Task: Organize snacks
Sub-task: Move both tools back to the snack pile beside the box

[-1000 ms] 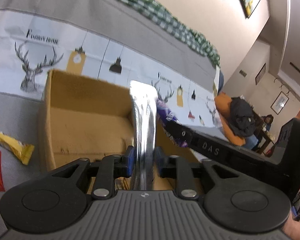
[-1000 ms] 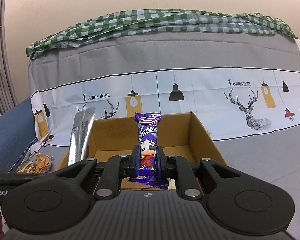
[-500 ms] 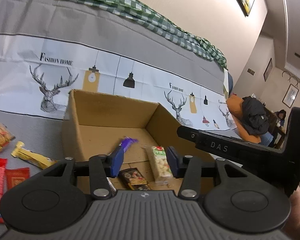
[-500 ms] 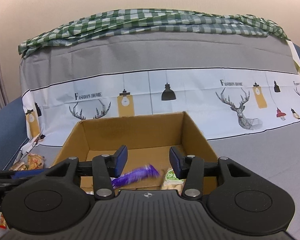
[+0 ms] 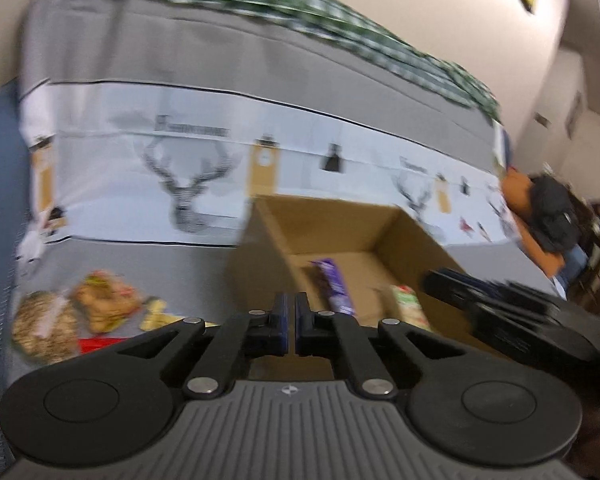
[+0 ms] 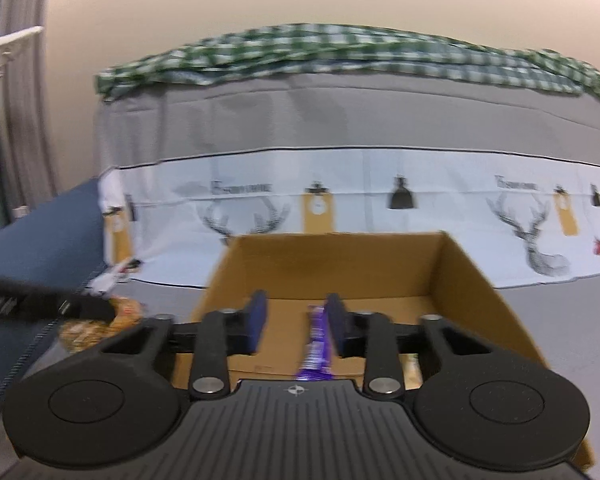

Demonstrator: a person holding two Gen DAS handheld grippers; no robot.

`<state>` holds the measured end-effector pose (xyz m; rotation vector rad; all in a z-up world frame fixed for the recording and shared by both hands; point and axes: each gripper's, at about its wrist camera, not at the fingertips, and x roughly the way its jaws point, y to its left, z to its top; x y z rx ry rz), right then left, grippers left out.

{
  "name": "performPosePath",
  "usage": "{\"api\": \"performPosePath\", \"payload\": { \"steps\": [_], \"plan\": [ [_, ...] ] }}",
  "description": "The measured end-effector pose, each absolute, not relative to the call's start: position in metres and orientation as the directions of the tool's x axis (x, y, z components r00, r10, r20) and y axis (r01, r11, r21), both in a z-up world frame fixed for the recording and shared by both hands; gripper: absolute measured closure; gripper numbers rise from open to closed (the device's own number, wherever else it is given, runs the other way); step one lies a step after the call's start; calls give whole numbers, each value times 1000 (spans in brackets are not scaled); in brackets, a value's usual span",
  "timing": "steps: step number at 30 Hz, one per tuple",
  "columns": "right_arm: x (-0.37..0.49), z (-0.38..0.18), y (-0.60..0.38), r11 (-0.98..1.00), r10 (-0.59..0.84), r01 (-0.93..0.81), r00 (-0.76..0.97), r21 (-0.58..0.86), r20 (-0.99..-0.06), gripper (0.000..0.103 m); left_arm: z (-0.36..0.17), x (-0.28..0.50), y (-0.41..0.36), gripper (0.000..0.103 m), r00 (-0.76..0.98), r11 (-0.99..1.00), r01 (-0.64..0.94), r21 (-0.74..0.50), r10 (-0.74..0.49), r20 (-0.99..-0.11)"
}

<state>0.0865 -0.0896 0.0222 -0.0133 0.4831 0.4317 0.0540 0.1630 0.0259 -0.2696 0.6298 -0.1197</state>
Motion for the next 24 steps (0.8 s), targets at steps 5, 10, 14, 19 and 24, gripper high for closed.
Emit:
{"api": "performPosePath", "payload": {
  "steps": [5,10,14,19,24],
  "plan": [
    [74,25,-65,870,473,-485,767,92,-434,79,-2,44,216,100,772,925,-152,-348,-108,-626],
    [64,24,-35,823,540,-561,724,91,-429,78,1,42,250,99,797,873,-228,-432,-88,-598],
    [53,20,-10,781,589,-618,685,87,-429,79,-10,52,259,99,734,865,-292,-409,-72,-676],
    [43,5,22,730,636,-675,612,108,-469,78,-30,55,268,99,655,859,-355,-369,-52,-753],
    [46,-23,64,716,613,-689,547,109,-569,78,-40,56,274,98,622,838,-398,-372,-52,-782]
  ]
}}
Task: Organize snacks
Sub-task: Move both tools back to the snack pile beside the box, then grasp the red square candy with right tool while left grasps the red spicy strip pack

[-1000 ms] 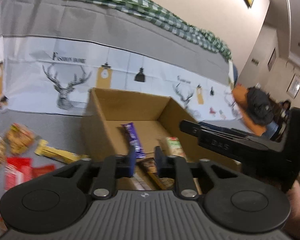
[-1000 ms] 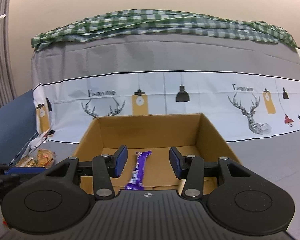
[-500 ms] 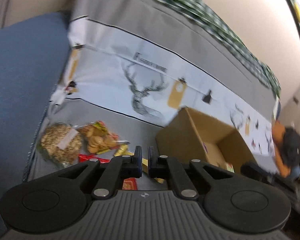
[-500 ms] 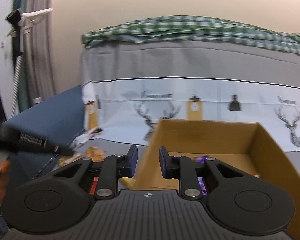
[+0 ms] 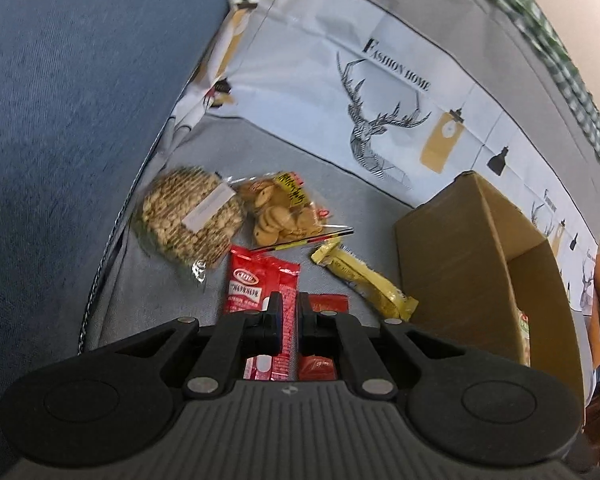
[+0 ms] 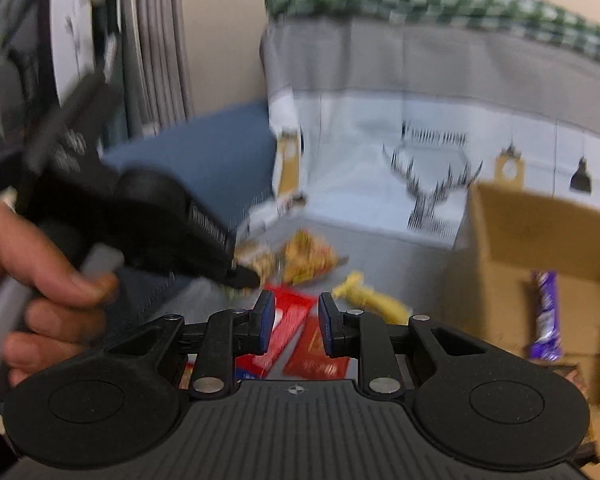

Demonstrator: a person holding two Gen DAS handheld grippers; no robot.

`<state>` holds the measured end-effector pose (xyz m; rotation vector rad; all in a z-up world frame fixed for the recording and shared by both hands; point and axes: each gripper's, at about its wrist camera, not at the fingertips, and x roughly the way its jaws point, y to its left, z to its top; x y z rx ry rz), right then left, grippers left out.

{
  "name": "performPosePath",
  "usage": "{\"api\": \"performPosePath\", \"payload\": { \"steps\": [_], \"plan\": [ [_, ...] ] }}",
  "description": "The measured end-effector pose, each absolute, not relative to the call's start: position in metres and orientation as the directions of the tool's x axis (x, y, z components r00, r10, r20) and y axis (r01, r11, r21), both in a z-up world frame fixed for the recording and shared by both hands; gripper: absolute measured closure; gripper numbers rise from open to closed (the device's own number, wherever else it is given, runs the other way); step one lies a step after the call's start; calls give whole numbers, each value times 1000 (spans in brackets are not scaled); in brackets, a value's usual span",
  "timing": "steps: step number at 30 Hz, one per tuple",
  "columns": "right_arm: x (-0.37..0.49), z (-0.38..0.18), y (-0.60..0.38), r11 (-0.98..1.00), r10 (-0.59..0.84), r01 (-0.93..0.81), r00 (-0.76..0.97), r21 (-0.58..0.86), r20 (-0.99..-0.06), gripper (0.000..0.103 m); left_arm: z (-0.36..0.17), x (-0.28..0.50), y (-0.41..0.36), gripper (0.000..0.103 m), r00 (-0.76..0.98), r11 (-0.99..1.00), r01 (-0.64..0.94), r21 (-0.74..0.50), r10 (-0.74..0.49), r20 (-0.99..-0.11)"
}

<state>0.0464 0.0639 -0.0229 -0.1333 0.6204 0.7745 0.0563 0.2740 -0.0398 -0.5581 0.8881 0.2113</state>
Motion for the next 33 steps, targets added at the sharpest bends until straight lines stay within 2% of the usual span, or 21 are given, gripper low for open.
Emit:
{"api": "performPosePath", "payload": {
  "steps": [4,8,11,14,17,19,21,23,30,33],
  "plan": [
    [60,-47,91,755,542,-651,551,80,-634,77,-43,57,276,96,599,835,-424,-350,-32,-800],
    [77,-75,106,773,491,-632,533,61,-689,59,-47,59,278,94,589,832,-436,-344,-25,-807],
    [89,-91,112,789,452,-612,514,58,-729,54,-48,58,279,94,585,836,-436,-334,-18,-811],
    [95,-104,118,795,428,-605,505,47,-750,46,-49,57,282,93,580,833,-445,-329,-12,-815],
    [99,-112,121,799,423,-600,507,45,-751,42,-48,55,284,91,583,828,-450,-336,-12,-812],
    [101,-113,122,801,423,-597,509,46,-749,45,-48,55,283,91,582,830,-448,-333,-12,-813],
    [100,-113,120,797,430,-602,513,46,-743,54,-48,55,282,91,583,833,-443,-332,-14,-812],
    [98,-113,117,795,436,-605,519,45,-735,57,-47,55,281,91,585,833,-442,-333,-14,-811],
    [86,-92,107,779,479,-625,544,47,-689,59,-43,52,279,91,600,831,-439,-343,-13,-800],
    [74,-77,104,744,502,-667,513,45,-696,59,-41,50,279,91,606,830,-436,-349,-16,-795]
  ]
}}
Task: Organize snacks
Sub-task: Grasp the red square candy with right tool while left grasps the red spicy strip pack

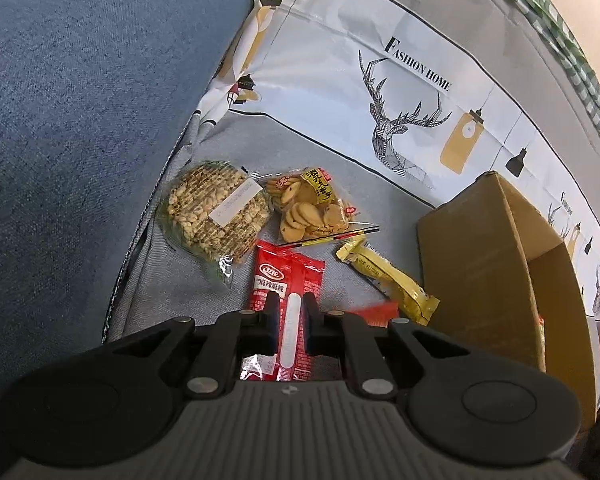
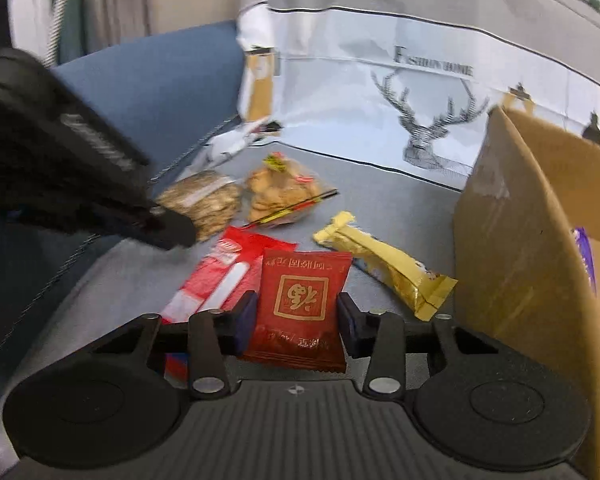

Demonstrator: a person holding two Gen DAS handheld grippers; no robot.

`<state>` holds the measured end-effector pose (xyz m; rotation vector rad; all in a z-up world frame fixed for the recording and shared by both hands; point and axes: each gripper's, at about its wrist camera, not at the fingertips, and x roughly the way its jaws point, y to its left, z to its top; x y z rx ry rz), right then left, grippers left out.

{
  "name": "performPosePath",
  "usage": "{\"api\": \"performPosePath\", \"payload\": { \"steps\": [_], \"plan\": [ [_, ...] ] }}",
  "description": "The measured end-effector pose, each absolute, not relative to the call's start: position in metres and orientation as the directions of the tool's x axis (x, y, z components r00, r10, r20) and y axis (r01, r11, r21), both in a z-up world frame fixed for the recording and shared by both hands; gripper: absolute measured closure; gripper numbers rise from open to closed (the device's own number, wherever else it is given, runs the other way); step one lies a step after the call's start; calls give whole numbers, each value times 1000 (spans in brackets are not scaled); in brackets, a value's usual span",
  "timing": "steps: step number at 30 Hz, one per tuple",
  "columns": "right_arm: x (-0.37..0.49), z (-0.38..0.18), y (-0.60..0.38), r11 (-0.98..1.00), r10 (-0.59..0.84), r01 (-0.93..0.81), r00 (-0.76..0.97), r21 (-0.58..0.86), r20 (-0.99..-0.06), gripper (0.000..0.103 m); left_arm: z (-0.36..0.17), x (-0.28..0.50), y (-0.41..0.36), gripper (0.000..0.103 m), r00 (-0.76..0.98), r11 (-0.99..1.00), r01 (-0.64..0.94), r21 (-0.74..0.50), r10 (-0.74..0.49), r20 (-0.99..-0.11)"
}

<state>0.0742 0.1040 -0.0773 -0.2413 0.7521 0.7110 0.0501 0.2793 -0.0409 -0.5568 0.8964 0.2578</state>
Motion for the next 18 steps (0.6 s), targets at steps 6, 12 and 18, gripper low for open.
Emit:
{"api": "performPosePath", "payload": {
  "steps": [6,12,18],
  "plan": [
    [36,-60,94,673,502,-740,450,7,-739,59,-40,47,277,91,605,833,-425,-354,-29,-795],
    [1,-66,73,665,512,-745,399,56,-761,59,-45,52,271,77,585,846,-414,-336,-35,-810],
    [6,-91,73,692,477,-721,423,32,-770,58,-57,65,258,54,541,881,-399,-256,1,-841]
  ]
}}
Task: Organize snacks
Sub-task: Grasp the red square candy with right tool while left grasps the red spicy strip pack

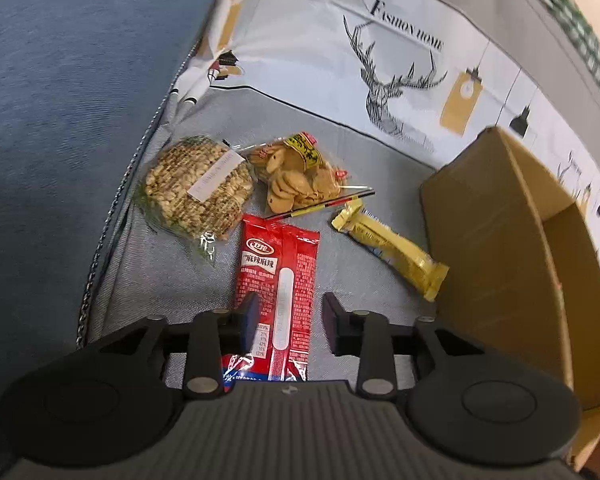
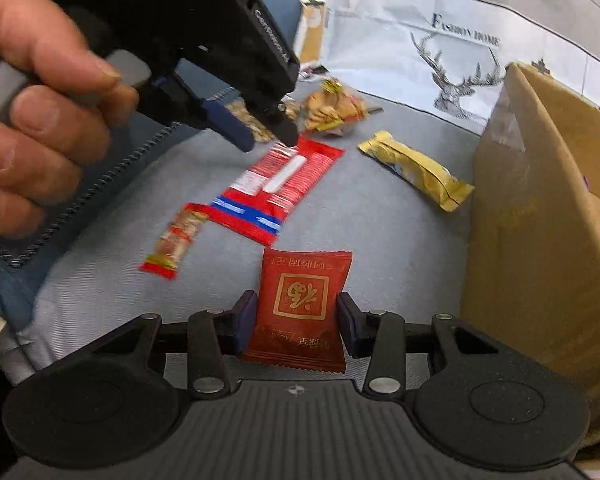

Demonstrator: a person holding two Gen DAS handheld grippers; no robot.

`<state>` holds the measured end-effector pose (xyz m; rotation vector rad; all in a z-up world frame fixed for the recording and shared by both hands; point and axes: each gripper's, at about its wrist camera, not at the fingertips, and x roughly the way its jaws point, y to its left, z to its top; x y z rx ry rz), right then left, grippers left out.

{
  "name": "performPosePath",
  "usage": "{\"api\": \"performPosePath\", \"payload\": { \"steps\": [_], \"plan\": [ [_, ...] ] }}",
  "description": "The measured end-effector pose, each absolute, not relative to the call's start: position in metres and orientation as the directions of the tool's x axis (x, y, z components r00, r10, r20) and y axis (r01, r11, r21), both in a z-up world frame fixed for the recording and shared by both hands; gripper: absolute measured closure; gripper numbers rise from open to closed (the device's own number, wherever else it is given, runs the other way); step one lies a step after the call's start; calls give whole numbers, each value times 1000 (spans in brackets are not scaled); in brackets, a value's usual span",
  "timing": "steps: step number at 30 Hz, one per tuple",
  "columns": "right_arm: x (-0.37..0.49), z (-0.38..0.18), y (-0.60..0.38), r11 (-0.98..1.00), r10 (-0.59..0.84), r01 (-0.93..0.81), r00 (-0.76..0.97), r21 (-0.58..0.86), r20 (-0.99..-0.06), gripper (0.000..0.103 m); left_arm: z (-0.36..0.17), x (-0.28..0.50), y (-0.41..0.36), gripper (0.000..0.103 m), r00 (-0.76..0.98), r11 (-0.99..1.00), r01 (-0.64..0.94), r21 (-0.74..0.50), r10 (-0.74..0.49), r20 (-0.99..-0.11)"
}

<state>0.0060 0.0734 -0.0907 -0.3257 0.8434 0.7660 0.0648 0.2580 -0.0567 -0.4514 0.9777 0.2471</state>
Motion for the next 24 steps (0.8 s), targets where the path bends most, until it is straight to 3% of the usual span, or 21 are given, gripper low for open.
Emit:
{"api": "performPosePath", "payload": {
  "steps": [3,9,24],
  "plan": [
    [15,-96,72,708,466,-705,424,40,-776,57,-60,71,253,37,523,893,-404,-201,45,-851],
    [22,-102,69,721,462,-689,402,72,-791,54,-70,81,242,26,482,911,-393,-127,86,-872],
    [22,-102,67,722,468,-688,408,73,-784,57,-87,90,227,25,412,936,-352,-30,126,-902]
  ]
}}
